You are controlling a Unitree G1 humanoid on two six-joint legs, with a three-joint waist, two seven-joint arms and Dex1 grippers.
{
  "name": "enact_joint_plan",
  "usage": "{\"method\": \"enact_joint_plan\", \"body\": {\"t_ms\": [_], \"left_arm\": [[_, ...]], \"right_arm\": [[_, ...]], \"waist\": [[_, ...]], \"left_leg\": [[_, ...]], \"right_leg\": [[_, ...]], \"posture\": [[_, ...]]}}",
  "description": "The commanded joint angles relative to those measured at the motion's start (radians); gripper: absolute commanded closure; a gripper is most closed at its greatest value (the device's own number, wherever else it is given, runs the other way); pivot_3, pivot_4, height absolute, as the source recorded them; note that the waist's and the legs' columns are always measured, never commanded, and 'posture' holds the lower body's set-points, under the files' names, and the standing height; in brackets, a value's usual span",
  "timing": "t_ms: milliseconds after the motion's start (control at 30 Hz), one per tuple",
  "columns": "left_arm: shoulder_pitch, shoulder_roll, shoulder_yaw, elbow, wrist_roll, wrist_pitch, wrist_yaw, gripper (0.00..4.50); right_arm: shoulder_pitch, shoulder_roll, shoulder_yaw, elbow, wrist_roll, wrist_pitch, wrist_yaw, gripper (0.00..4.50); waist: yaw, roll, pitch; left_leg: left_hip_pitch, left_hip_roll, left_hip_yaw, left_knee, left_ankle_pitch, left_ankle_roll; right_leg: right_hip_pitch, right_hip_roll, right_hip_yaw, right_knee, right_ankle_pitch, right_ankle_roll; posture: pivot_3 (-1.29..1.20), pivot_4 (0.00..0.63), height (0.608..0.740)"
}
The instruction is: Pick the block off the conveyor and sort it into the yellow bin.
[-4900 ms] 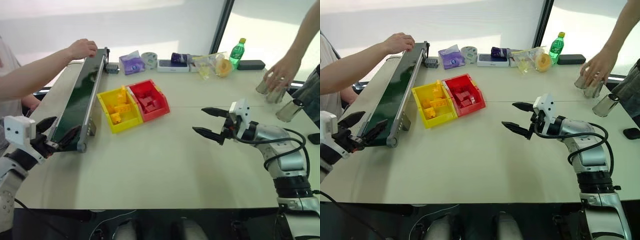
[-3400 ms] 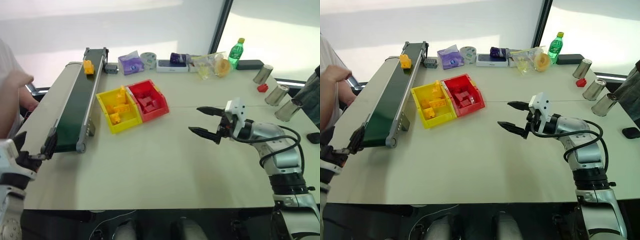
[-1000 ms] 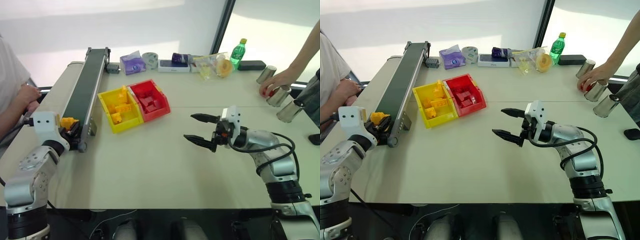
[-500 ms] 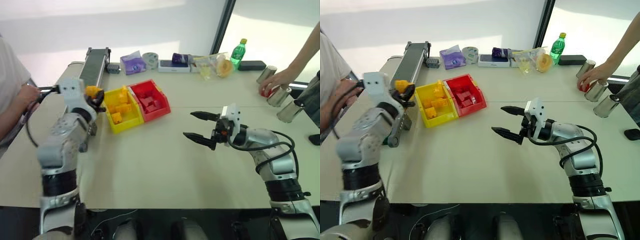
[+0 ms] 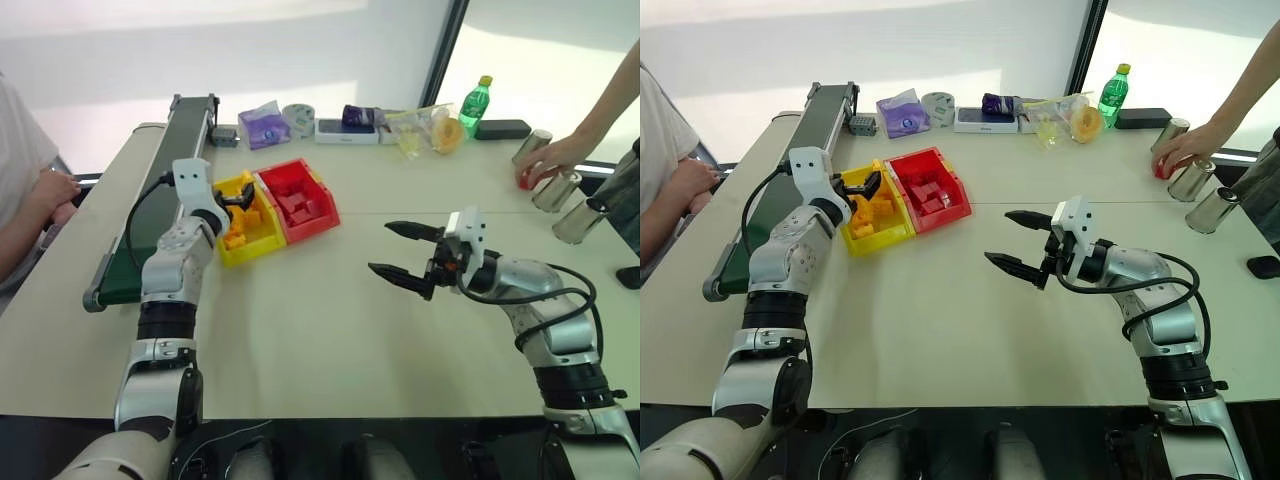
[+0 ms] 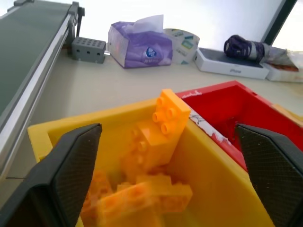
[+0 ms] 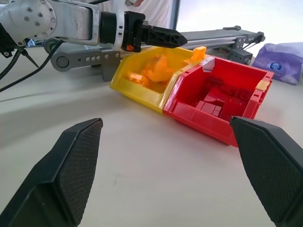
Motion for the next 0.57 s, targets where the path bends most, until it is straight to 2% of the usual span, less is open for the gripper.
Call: {"method": "enact_joint_plan", "body": {"t_ms": [33,200,400,567], "left_arm": [[0.028,0.038,0.05,-0.16,-0.043,-0.005,-0.028,0.03],[0.196,0.151,0.107,-0.381,-0.104,0.084,-0.102,0.03],[0.603,0.339,0.301,-0.692,-0.28,0.184,-0.324,0.03],[0.833,0.373,0.453,-0.77,-0.338,0.173,-0.405,0.03]], "right_arm": [[-0.009,-0.012,-0.019,-0.045,0.012,0.004,-0.004,0.0],[-0.025,-0.013,-0.01,-0.027,0.005,0.003,0.008,0.0],[-0.055,-0.025,-0.008,0.028,0.0,-0.014,0.047,0.0],[-0.07,-0.022,-0.002,0.068,-0.007,-0.033,0.07,0.0]], "waist": [[-0.002,0.0,0.0],[-0.008,0.0,0.0],[-0.009,0.0,0.0],[0.004,0.0,0.0]], "left_leg": [[0.0,0.0,0.0,0.0,0.0,0.0],[0.001,0.002,0.0,-0.001,0.0,-0.001],[0.0,0.004,0.0,-0.002,0.0,-0.001],[0.001,0.003,-0.001,0.0,0.0,0.0]], "right_leg": [[0.0,0.0,0.0,0.0,0.0,0.0],[0.0,0.0,0.001,0.001,0.0,0.0],[-0.001,-0.001,0.001,0.001,0.0,0.0],[0.001,-0.003,0.0,0.0,0.0,-0.001]], "posture": [[0.0,0.15,0.74],[0.0,0.15,0.74],[0.0,0.15,0.74],[0.0,0.15,0.74]]}}
